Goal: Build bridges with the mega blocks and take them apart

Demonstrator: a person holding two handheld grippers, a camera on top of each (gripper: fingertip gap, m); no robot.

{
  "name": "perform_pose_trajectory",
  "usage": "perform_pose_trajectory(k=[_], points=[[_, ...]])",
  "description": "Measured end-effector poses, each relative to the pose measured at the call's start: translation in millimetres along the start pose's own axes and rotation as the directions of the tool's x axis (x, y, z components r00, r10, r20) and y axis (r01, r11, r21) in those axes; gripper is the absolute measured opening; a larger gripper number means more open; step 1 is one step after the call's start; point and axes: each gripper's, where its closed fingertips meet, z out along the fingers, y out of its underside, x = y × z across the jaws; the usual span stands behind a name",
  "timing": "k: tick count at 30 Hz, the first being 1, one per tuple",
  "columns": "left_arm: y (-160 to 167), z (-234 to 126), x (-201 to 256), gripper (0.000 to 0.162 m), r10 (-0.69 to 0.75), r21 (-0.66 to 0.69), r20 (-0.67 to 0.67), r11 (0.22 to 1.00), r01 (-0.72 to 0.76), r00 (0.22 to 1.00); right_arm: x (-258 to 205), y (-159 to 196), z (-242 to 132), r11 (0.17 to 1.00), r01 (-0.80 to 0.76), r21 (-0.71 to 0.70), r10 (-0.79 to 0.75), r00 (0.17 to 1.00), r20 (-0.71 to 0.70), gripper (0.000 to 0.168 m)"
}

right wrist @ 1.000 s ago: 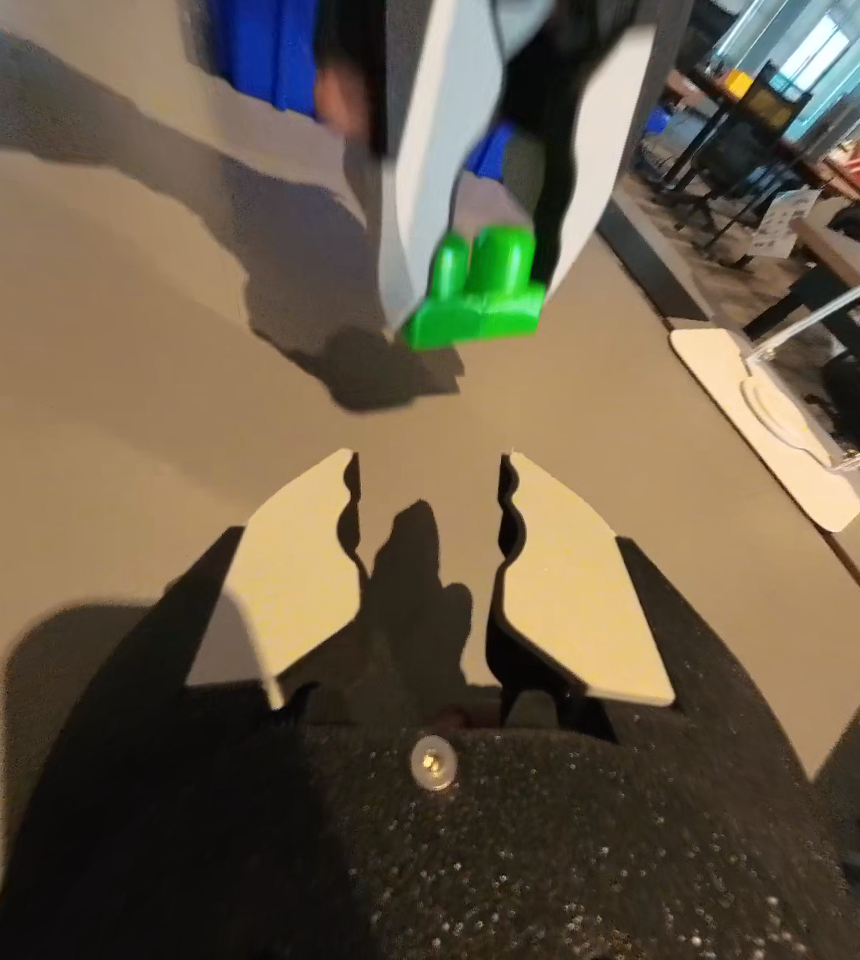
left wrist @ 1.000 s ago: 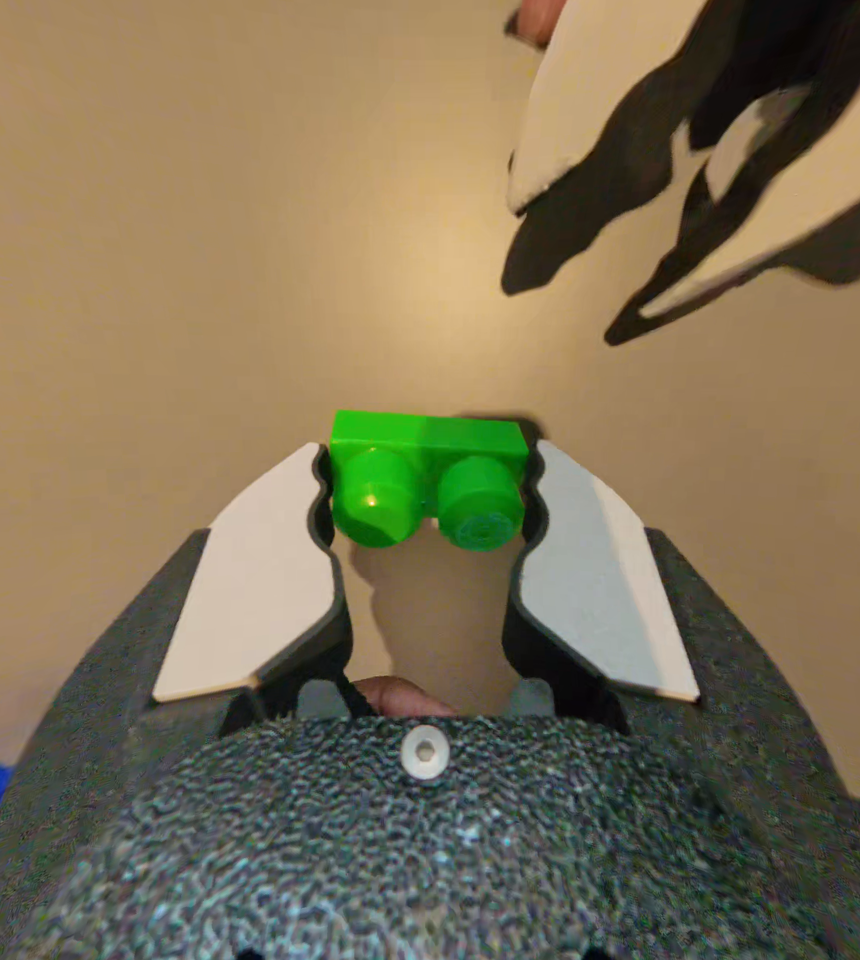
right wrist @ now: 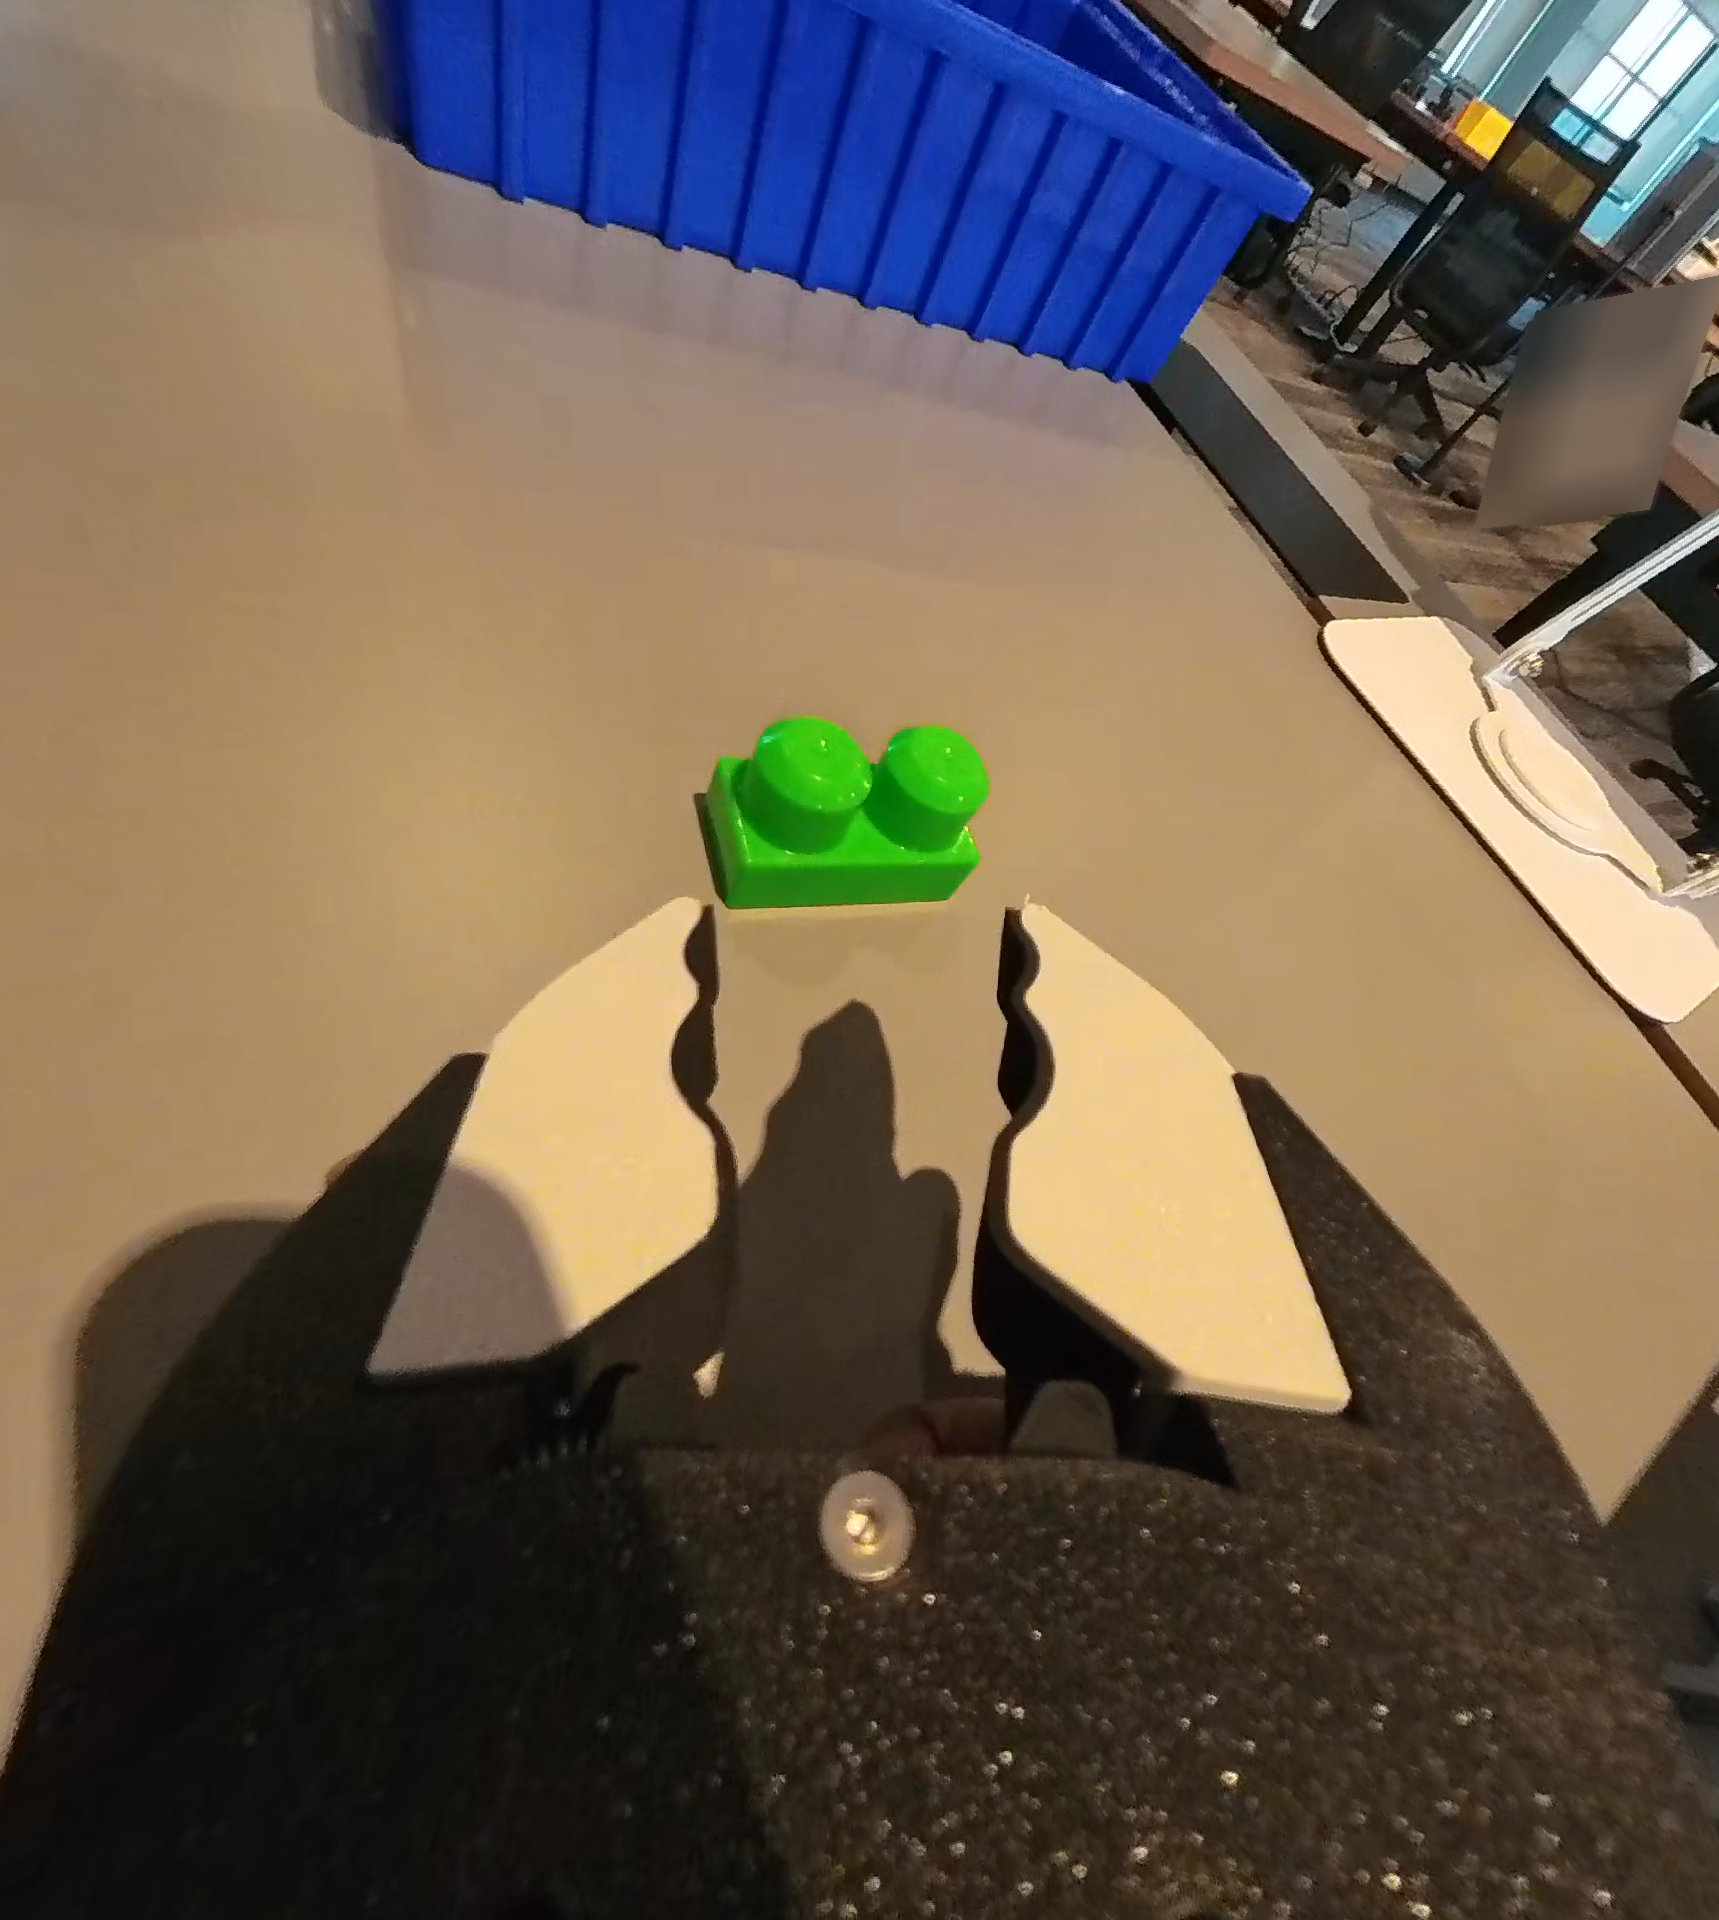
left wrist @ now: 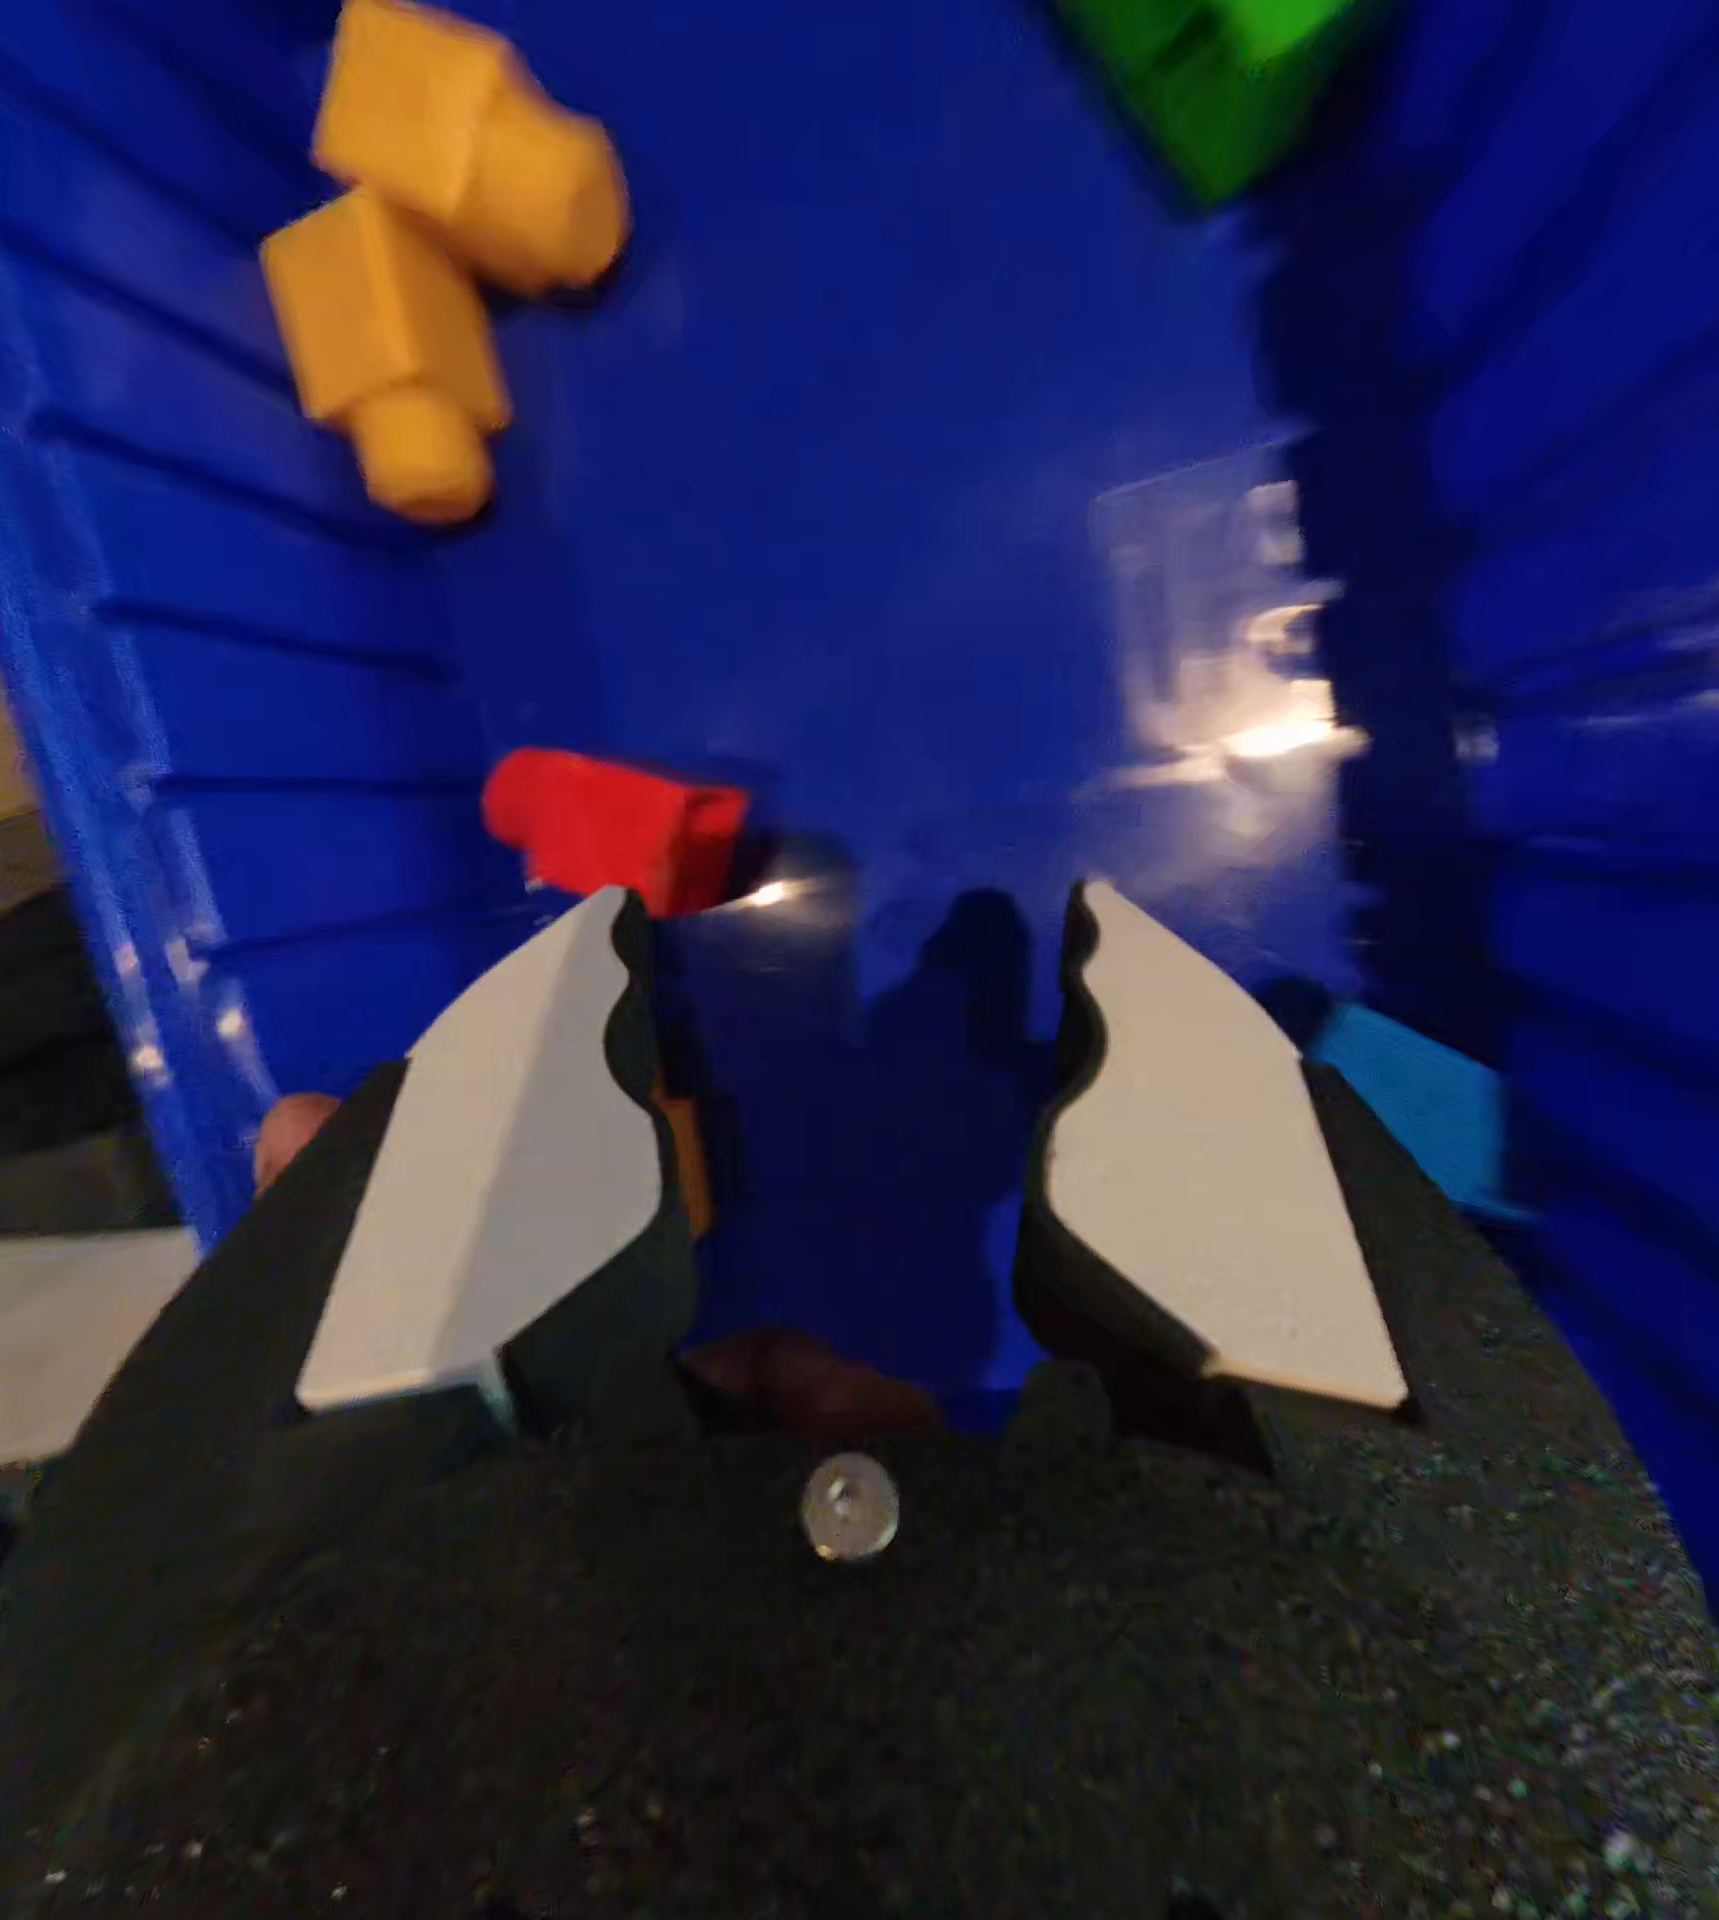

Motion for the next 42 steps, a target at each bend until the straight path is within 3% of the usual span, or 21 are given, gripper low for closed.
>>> perform_pose_trajectory(k=[1,4,11,14,20,24,26,28,31,35,36,39,42], points=[[2,6,-15,0.073,-0.024,-0.008,0.055,1.0,0.024,0.998,0,0,0,1.0,0.0,0.0,0.0,1.0,-0.001,0.052],[2,20,-44,0.068,-0.069,-0.016,0.145,0.997,0.072,0.987,-1,0,1,1.0,0.006,-0.003,-0.006,1.0,0.001,0.052],[16,53,-61,0.061,0.126,-0.228,0.25,0.971,-0.068,0.96,-2,1,1,1.0,0.01,-0.007,-0.01,1.0,0.02,0.051],[11,56,-70,0.032,0.244,-0.256,0.329,0.953,-0.163,0.912,-4,1,1,1.0,0.014,-0.005,-0.014,1.0,0.027,0.051],[1,54,-86,0.007,0.481,-0.332,0.452,0.872,-0.359,0.751,-5,2,2,1.0,0.03,-0.008,-0.03,0.999,0.034,0.05],[-33,27,-64,0.004,0.328,-0.066,0.472,0.939,-0.338,0.818,-5,1,2,1.0,0.025,-0.003,-0.025,0.999,0.031,0.051],[-64,-4,-34,0.004,0.274,0.14,0.476,0.915,-0.38,0.836,-3,1,1,1.0,0.01,0.004,-0.01,0.999,0.032,0.051],[-100,-49,19,0.004,0.245,0.38,0.472,0.81,-0.446,0.847,-1,0,1,1.0,-0.015,0.012,0.014,0.999,0.036,0.051],[-141,-127,129,0.003,0.26,0.689,0.458,0.501,-0.524,0.85,5,-2,2,0.998,-0.063,0.029,0.062,0.997,0.04,0.052],[-153,-198,277,0.003,0.275,0.89,0.425,0.043,-0.453,0.862,12,-15,2,0.972,-0.218,0.089,0.21,0.973,0.093,0.052],[-151,-206,307,0.003,0.273,0.909,0.408,-0.033,-0.416,0.871,14,-21,0,0.955,-0.276,0.113,0.262,0.957,0.121,0.052],[-141,-206,378,0.003,0.289,0.908,0.416,-0.189,-0.375,0.862,23,-50,-6,0.848,-0.498,0.181,0.439,0.852,0.286,0.056],[-130,-196,408,0.003,0.286,0.894,0.441,-0.231,-0.385,0.851,42,-77,-14,0.651,-0.739,0.172,0.589,0.635,0.5,0.061]])
